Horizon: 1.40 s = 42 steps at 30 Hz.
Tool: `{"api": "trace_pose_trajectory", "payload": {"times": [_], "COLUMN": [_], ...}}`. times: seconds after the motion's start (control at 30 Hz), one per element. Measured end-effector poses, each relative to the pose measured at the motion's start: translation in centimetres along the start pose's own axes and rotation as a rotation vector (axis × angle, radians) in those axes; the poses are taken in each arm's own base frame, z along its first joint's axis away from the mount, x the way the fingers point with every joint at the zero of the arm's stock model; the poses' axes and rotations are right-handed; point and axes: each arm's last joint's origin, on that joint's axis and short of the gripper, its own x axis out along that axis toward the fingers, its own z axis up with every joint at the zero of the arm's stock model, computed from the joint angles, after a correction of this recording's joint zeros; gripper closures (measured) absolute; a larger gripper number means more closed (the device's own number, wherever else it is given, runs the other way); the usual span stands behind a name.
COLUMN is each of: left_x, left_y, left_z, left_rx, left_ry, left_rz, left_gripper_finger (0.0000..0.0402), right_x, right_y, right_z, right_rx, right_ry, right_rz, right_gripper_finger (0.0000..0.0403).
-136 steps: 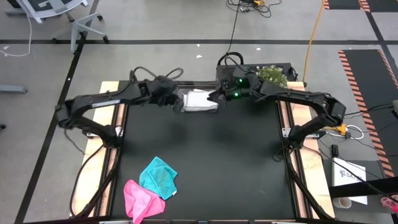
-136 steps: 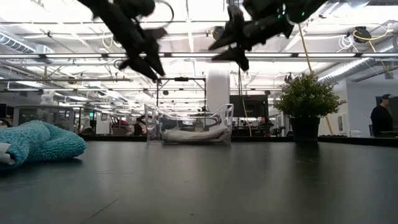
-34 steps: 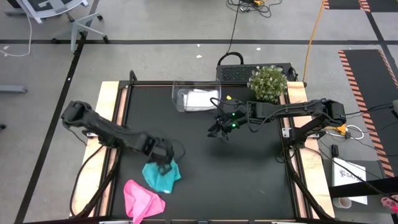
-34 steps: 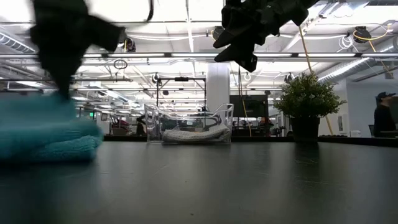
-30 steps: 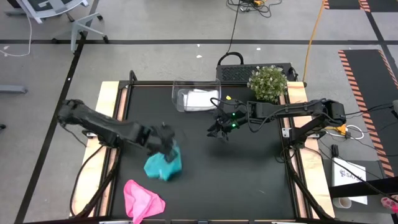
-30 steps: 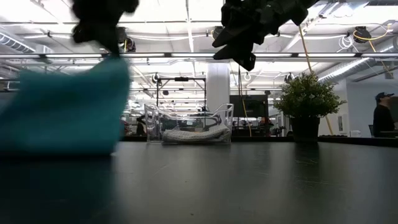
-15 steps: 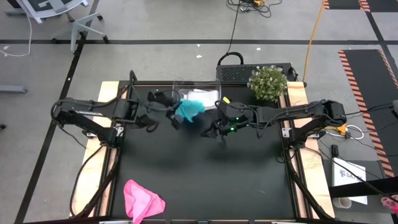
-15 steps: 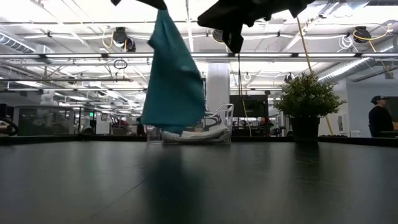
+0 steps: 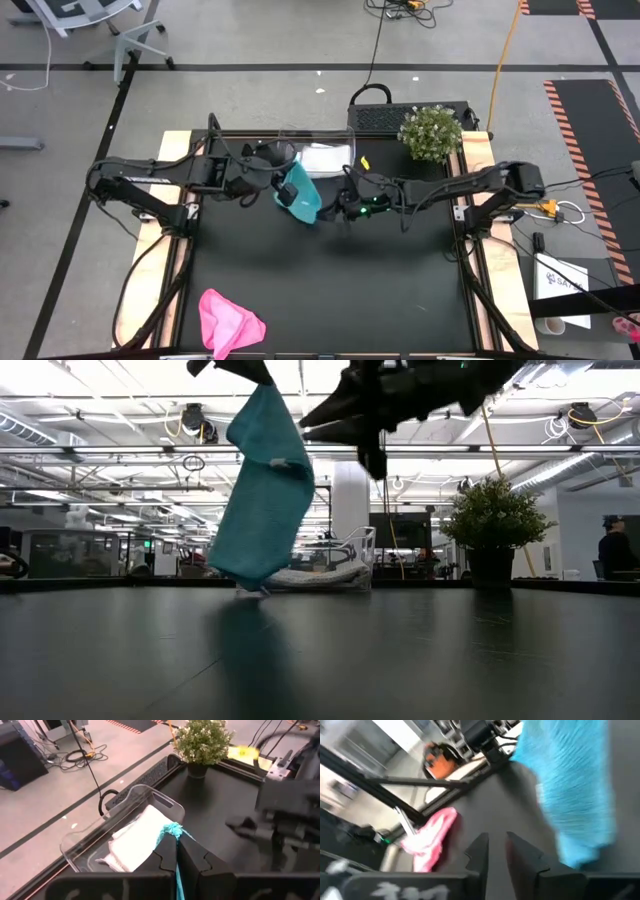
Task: Fold microfiber towels
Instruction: Fold the blue microfiber towel
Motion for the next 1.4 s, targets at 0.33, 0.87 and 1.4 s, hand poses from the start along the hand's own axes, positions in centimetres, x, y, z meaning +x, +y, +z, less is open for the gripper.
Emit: {"api": "trace_pose_trajectory", "payload": {"times": [0.33,0.87,1.4], "left_x": [1.0,3.0,3.3], "left_y": [0.2,-1.5,-1.6], "left_z": [0.1,0.2,0.2], "left_rx": [0.016,0.069,0.078], "left_ry": [0.001,-0.012,0.001], "left_rz": [0.020,-0.087,-0.113], "left_gripper_finger": [0.0398,0.0398,0.0397], "right_x": [3.8,6.4,5.8], "right_y": [-2.0,-4.8,-4.9], "right_z": [-1.8,-2.9,-1.5], "right_rx": [0.075,0.222,0.232], "right_ry": [-0.143,-0.362,-0.423], "right_rz": [0.111,0.107,0.223], "right_gripper_finger": [0.0266,0.0254,0.0254]}}
